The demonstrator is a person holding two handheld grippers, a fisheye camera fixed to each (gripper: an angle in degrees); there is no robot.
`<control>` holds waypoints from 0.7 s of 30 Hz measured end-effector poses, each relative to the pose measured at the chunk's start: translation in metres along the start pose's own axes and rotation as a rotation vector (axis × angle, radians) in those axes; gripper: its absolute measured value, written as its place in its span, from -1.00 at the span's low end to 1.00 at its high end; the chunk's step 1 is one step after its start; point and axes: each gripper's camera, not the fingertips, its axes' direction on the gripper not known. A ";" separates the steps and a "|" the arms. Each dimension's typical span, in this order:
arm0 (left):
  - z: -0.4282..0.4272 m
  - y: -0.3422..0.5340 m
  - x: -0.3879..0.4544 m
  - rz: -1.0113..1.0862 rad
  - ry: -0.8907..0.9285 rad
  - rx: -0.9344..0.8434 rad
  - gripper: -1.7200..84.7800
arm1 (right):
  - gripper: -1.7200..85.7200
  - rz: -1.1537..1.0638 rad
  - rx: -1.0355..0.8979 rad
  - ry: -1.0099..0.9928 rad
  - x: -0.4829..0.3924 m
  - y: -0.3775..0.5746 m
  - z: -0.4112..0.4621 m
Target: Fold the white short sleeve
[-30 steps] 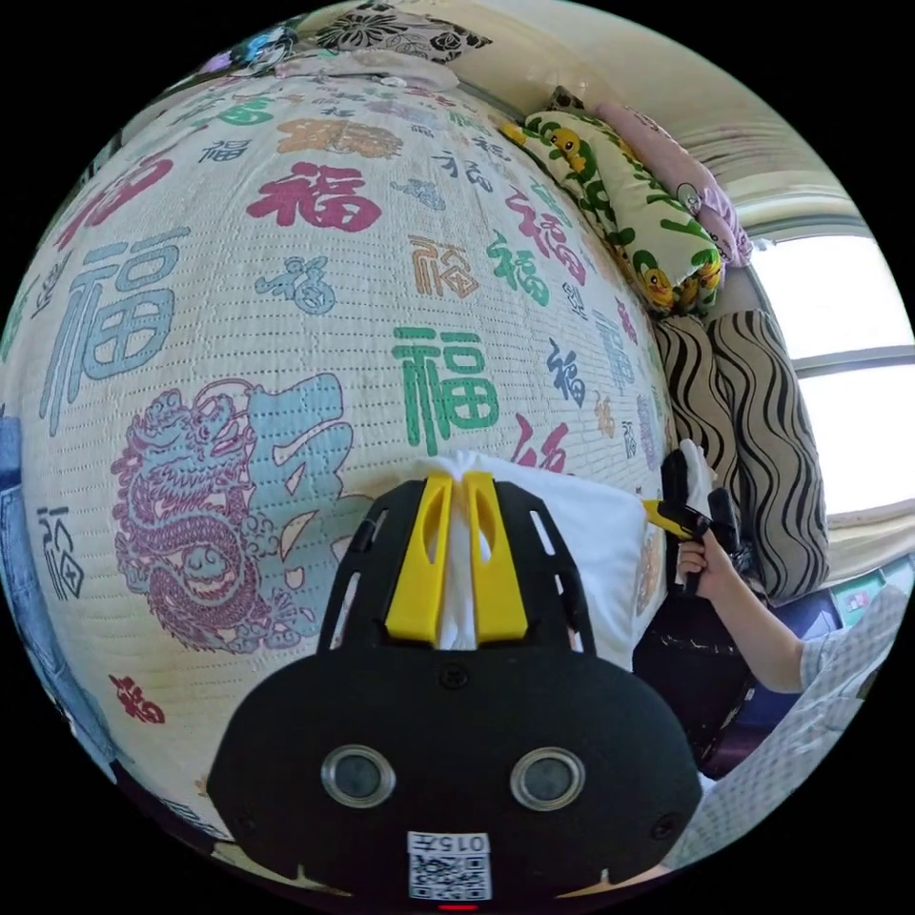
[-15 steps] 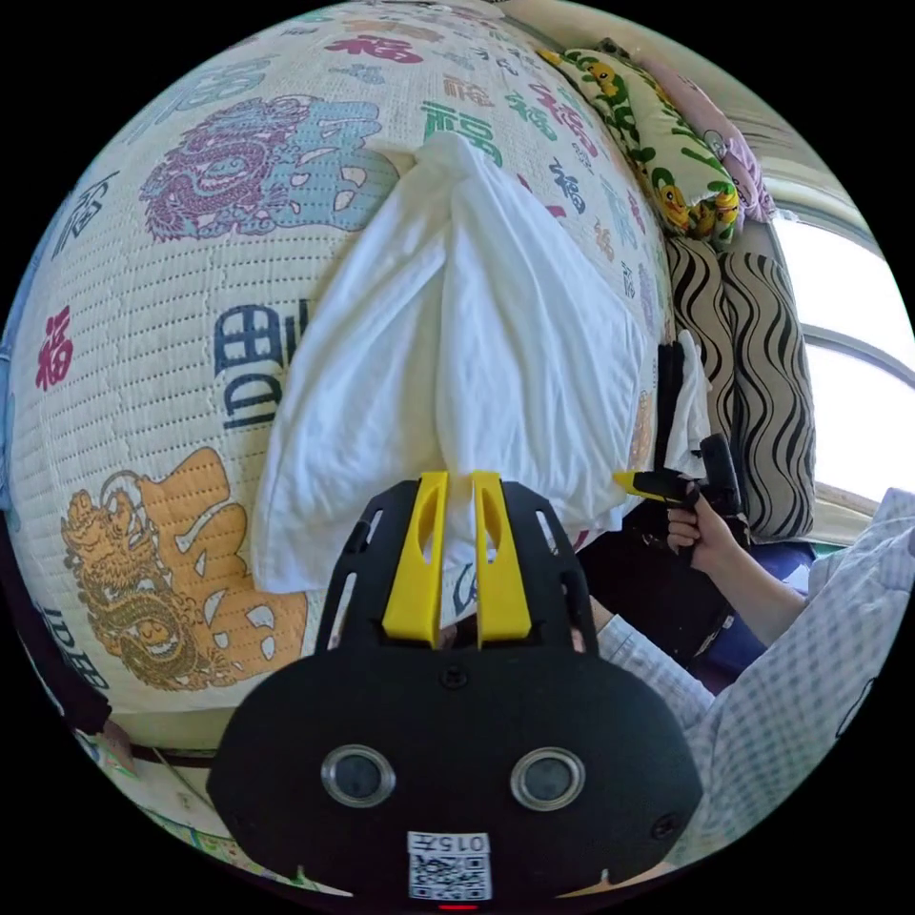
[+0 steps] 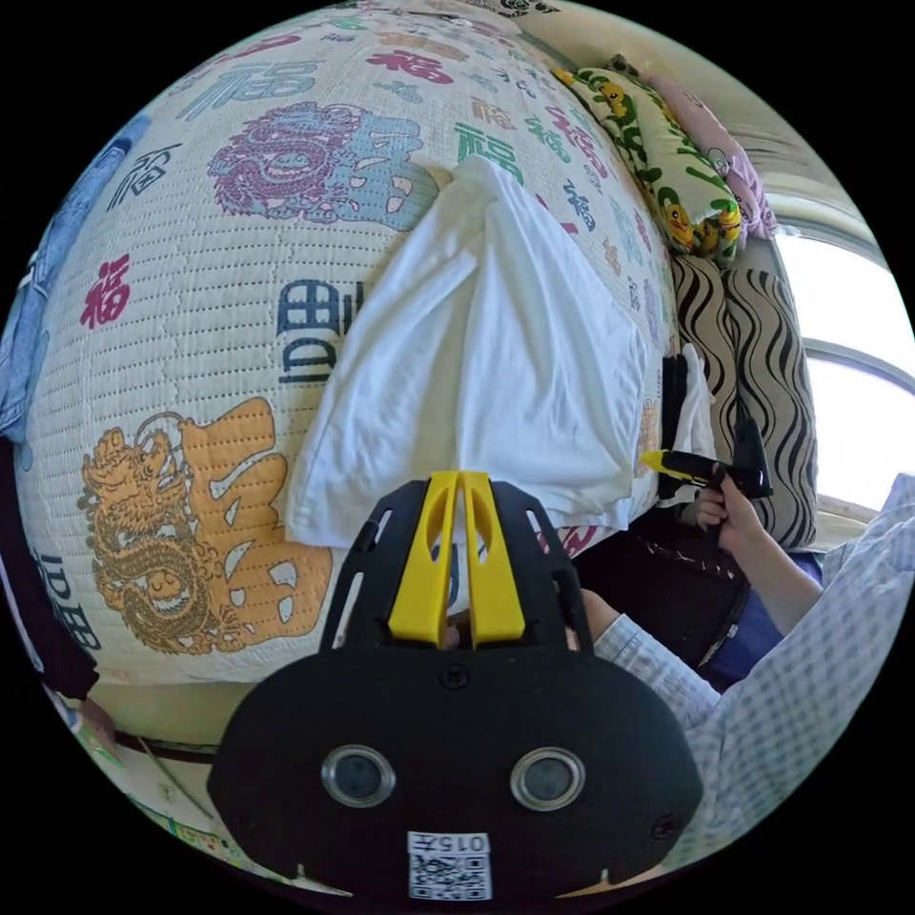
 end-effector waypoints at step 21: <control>0.021 0.083 -0.007 -0.147 0.039 0.191 -0.96 | -0.79 -0.415 0.035 -0.028 -0.187 -0.135 0.007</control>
